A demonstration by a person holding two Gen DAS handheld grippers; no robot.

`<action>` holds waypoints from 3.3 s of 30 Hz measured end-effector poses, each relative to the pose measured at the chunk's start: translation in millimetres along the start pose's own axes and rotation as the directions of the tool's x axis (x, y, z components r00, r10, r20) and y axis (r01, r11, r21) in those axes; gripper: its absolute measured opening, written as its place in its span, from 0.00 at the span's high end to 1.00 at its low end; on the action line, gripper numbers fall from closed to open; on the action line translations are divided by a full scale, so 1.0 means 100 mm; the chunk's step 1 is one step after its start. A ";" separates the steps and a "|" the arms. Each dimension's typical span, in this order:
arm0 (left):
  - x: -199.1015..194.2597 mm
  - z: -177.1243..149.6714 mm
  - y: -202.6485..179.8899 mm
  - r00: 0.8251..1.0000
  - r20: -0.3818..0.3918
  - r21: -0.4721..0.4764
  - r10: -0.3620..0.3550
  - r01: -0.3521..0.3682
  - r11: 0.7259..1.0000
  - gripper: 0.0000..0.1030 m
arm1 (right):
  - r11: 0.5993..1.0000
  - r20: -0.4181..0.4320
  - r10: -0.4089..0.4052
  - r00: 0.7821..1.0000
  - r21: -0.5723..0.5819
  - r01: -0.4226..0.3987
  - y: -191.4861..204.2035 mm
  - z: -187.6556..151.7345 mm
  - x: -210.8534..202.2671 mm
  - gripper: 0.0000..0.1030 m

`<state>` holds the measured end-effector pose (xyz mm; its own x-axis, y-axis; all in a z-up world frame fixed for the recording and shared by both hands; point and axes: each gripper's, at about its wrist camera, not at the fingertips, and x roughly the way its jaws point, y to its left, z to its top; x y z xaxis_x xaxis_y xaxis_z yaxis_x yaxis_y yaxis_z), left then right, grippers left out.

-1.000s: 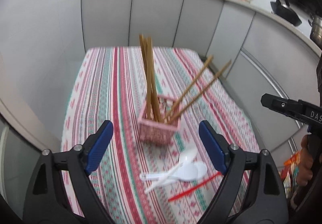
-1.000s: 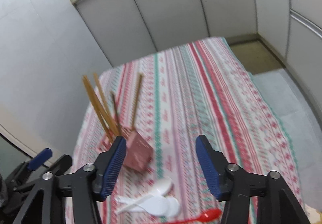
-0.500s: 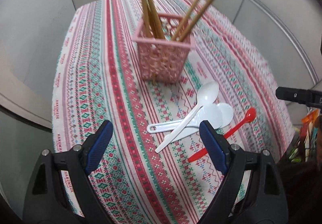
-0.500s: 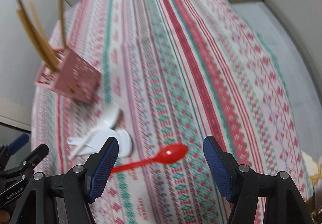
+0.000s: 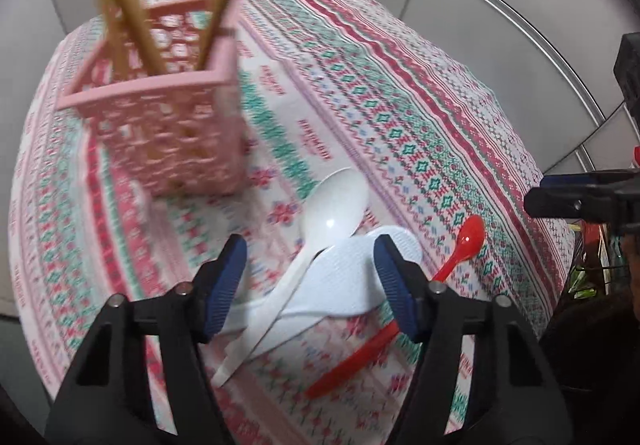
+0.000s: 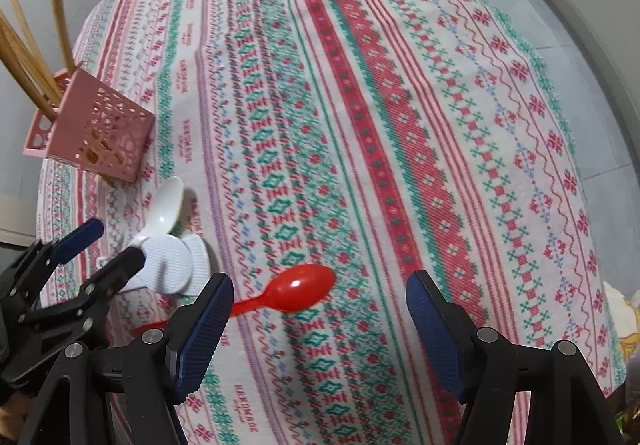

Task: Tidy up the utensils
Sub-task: 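Grasp the white spoon with the left gripper while the right gripper grasps the red spoon, then lift the white spoon with the left gripper while the right gripper carries the red spoon over the holder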

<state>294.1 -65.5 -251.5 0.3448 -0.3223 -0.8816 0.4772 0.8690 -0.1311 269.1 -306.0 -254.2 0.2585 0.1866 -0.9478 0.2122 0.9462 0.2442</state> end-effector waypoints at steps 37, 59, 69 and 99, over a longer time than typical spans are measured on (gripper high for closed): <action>-0.48 -0.15 0.13 0.997 0.070 -0.020 0.043 -0.042 0.999 0.61 | 0.996 -0.103 -0.006 0.995 0.091 0.015 0.22 -0.02 0.59 0.45; -0.79 -0.23 0.42 0.992 0.124 -0.132 0.023 -0.007 0.991 0.61 | 0.993 0.084 -0.071 0.994 0.103 0.062 0.33 -0.05 0.39 0.93; -0.80 -0.24 0.37 0.991 0.132 -0.138 0.019 -0.001 0.990 0.61 | 0.988 0.077 0.055 0.995 0.140 -0.066 0.18 0.00 0.32 0.98; -0.71 -0.22 0.41 0.994 0.105 -0.151 0.018 -0.002 0.989 0.61 | 0.992 -0.033 -0.096 0.995 -0.089 0.093 0.35 0.24 0.67 0.76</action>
<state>271.1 0.9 -204.3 0.4362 -0.3438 -0.8316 0.3492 0.9164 -0.1957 316.0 -266.7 -304.1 0.2055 0.1032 -0.9732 0.1503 0.9793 0.1356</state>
